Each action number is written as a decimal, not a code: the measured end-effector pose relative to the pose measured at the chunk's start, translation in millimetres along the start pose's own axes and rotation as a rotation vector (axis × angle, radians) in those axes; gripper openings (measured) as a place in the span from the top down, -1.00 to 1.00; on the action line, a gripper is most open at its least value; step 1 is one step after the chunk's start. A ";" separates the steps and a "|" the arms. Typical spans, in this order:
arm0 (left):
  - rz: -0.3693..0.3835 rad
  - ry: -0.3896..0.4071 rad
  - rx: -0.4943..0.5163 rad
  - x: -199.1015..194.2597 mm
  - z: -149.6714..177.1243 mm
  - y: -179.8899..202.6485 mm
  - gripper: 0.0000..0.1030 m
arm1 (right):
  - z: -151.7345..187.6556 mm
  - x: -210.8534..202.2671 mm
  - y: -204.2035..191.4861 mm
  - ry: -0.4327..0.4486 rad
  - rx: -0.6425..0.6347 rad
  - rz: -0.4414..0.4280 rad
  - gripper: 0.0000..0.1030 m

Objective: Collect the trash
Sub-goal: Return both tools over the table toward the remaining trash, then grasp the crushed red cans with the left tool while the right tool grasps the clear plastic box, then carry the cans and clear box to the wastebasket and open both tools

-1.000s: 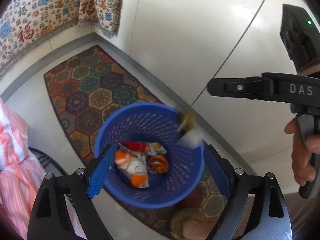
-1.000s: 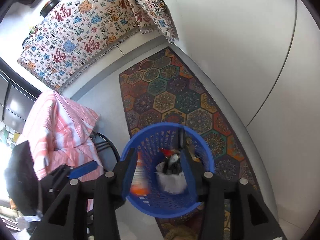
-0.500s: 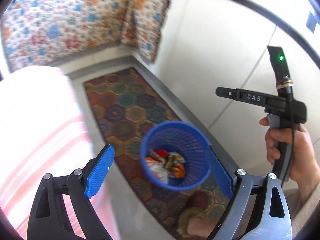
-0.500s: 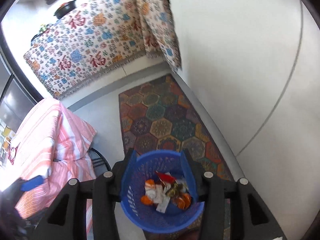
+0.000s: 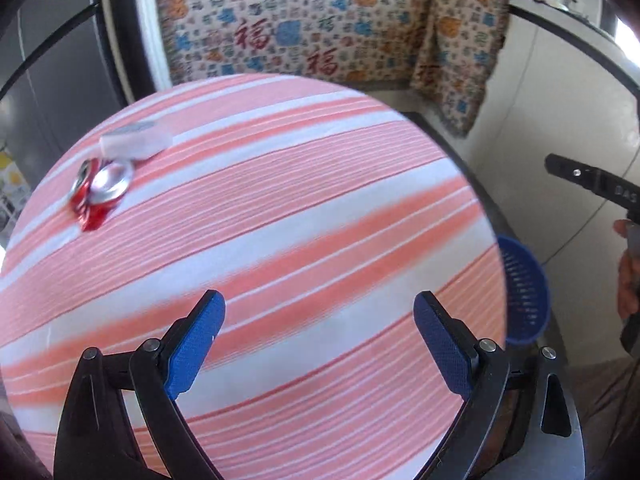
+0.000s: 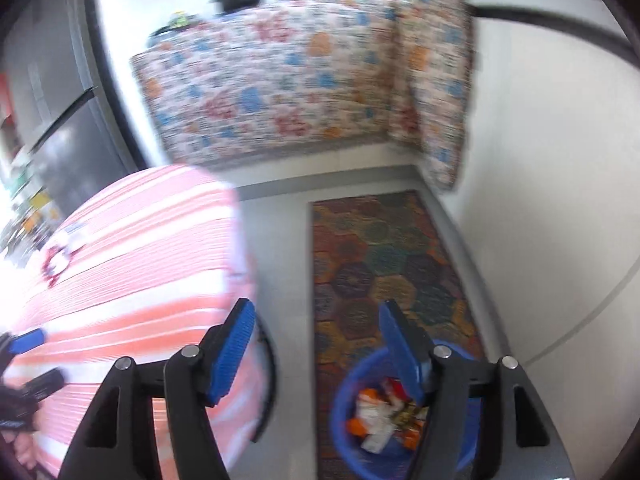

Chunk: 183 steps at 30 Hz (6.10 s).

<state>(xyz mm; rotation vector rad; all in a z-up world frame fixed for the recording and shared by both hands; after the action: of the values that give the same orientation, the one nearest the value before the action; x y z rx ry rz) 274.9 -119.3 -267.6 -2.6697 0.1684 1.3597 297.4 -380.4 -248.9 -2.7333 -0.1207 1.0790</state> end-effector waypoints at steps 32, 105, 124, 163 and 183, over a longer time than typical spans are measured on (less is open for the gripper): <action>-0.153 -0.024 -0.161 40.7 21.3 -143.1 -0.99 | 49.2 96.1 -225.3 -0.205 -0.357 -0.144 -0.56; -0.032 0.005 -0.201 13.8 19.2 -214.6 -0.06 | 16.8 130.2 -277.4 -0.335 -0.450 -0.302 -0.77; -0.009 -0.007 -0.206 16.3 19.3 -213.6 -0.06 | -45.6 243.3 -426.7 -0.349 -0.718 -0.366 -0.76; 0.405 -0.010 0.281 -24.8 -48.2 223.0 -0.05 | 41.7 -43.8 53.2 -0.208 0.035 0.008 -0.39; 0.435 -0.192 0.375 125.6 -0.2 392.9 -0.83 | 190.0 59.5 255.5 -0.396 0.626 -0.021 -0.55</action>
<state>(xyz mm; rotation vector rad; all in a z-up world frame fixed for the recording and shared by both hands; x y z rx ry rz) 284.6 -510.4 -398.4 -2.2524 0.9256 1.5034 211.7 -591.6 -479.1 -1.9489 0.1143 1.3599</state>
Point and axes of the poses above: each gripper's, at about its wrist camera, not at the fingertips, and x roughly the way its jaws point, y to its right, z to its underside, the point moved 10 cm from there along x, roughly the way its jaws point, and after that the axes turned 7 degrees about -z, right-handed, at the moved point
